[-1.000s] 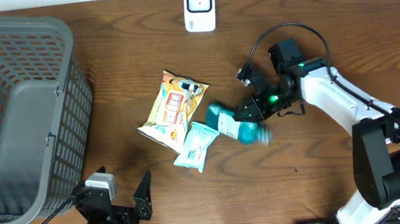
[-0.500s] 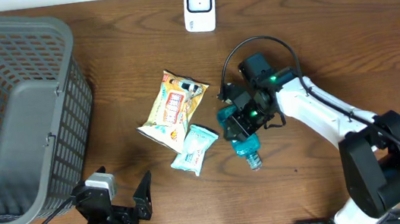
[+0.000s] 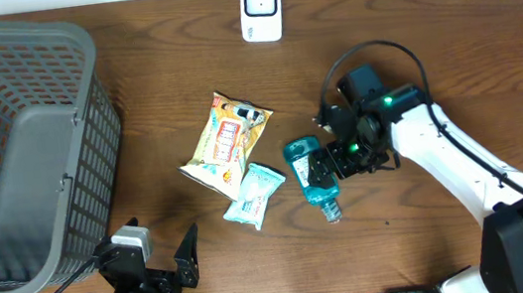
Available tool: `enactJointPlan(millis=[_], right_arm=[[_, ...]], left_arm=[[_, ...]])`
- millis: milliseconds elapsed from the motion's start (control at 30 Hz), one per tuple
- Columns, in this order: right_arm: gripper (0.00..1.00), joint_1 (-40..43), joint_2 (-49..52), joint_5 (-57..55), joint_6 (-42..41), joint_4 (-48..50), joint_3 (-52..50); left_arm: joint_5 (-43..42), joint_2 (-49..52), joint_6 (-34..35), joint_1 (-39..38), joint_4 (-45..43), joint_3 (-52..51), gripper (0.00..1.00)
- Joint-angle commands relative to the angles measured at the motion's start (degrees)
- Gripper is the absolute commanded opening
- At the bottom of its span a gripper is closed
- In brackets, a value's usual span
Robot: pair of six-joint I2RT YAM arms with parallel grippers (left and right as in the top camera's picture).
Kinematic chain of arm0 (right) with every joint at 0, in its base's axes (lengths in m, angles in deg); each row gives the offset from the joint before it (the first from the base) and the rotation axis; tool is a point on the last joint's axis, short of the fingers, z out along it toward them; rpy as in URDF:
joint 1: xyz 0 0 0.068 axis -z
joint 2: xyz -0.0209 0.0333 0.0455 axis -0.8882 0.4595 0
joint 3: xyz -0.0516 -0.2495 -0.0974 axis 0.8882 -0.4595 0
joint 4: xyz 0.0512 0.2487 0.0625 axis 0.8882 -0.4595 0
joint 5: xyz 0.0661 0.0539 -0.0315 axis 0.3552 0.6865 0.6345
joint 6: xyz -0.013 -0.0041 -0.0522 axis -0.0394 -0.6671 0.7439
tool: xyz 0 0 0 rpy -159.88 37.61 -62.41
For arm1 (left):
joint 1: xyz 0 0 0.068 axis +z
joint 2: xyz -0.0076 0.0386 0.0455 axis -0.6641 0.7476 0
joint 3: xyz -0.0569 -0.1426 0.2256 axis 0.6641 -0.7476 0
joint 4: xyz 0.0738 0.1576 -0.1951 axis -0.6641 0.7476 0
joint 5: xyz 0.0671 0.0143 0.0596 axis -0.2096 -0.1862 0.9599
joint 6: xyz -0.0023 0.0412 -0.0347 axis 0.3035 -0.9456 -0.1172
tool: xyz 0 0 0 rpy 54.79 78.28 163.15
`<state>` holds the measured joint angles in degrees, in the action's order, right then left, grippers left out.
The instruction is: Scan the item barcode
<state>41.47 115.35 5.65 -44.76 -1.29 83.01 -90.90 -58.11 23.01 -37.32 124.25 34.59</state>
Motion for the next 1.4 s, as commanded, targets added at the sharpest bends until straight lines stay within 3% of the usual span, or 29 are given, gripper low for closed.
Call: enactJointPlan(millis=[0,800,1067,1267,1367], right_arm=[[0.99,0.1,1.3,2.9,-2.0,4.1,-5.1],[0.97,-2.4,4.0,2.5,-6.4,18.8,-14.2],[0.65,-3.8,8.9,2.5,-7.0,17.8,-14.2],[0.59,-4.7,12.9,2.9,-7.5,17.8,-14.2],[0.49,-4.7,12.9,2.9,-7.5,18.2,-14.2]], left_arm=[[-0.8,-0.3,0.1,0.2,0.0,0.3,0.98],[-0.8,-0.3,0.1,0.2,0.0,0.3,0.98],[-0.7,-0.3,0.1,0.2,0.0,0.3,0.98],[-0.7,-0.3,0.1,0.2,0.0,0.3,0.98],[-0.8,-0.3,0.1,0.2,0.0,0.3,0.98]])
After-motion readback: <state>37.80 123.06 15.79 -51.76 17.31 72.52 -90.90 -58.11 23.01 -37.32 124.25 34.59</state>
